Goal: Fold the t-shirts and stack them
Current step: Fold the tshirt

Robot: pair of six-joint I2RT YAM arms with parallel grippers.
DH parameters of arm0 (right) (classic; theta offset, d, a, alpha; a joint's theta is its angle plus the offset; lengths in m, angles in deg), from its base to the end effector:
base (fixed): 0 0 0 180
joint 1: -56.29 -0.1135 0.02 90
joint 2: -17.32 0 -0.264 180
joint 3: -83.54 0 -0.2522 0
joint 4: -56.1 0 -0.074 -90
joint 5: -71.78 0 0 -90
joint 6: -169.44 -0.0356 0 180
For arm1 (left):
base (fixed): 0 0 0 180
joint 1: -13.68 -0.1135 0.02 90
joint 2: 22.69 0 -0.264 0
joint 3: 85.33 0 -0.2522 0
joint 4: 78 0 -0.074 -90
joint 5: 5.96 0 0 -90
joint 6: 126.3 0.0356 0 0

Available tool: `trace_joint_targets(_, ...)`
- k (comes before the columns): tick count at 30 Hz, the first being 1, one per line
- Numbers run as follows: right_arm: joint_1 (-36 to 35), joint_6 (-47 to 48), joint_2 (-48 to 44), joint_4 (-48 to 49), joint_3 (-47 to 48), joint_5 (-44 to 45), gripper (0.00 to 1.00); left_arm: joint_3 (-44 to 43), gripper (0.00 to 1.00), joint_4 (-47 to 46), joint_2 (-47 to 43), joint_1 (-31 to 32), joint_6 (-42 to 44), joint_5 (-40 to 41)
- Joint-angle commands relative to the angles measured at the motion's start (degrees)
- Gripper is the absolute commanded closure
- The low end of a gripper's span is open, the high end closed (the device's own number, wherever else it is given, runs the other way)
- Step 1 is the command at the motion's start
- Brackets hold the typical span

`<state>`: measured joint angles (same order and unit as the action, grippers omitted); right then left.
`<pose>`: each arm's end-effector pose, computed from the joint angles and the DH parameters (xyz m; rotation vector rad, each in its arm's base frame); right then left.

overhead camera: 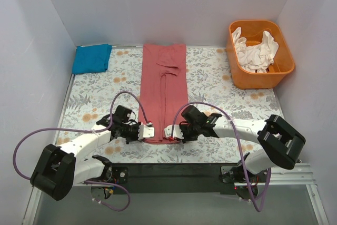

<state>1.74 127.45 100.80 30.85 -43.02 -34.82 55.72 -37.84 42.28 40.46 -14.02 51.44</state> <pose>0.1483 0.2258 0.1607 -2.0410 1.4888 0.4126 0.1493 -0.0968 0.1469 1.2458 2.3372 -0.7943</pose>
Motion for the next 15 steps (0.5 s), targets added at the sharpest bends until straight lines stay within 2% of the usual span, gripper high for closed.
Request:
trace_joint_targets(1,-1.3,0.9,-1.0,-5.8,-1.4,1.5,0.99,-0.9,1.00,9.5,-1.5,0.5,2.8,1.4)
trace_joint_targets(7,-7.0,-2.3,-10.2,-11.3,-0.2,-4.0,0.99,-6.6,1.00,25.1,-8.2,1.3,5.5,-6.1)
trace_joint_targets(11,-6.8,-4.0,-11.0,-12.4,2.4,-2.1,0.99,-10.2,1.00,24.9,-8.6,0.8,-1.3,-6.9)
trace_joint_targets(15,0.6,-0.8,-10.3,-13.2,6.2,-2.9,0.99,-17.3,1.00,23.4,-2.8,-4.4,-1.2,-7.8)
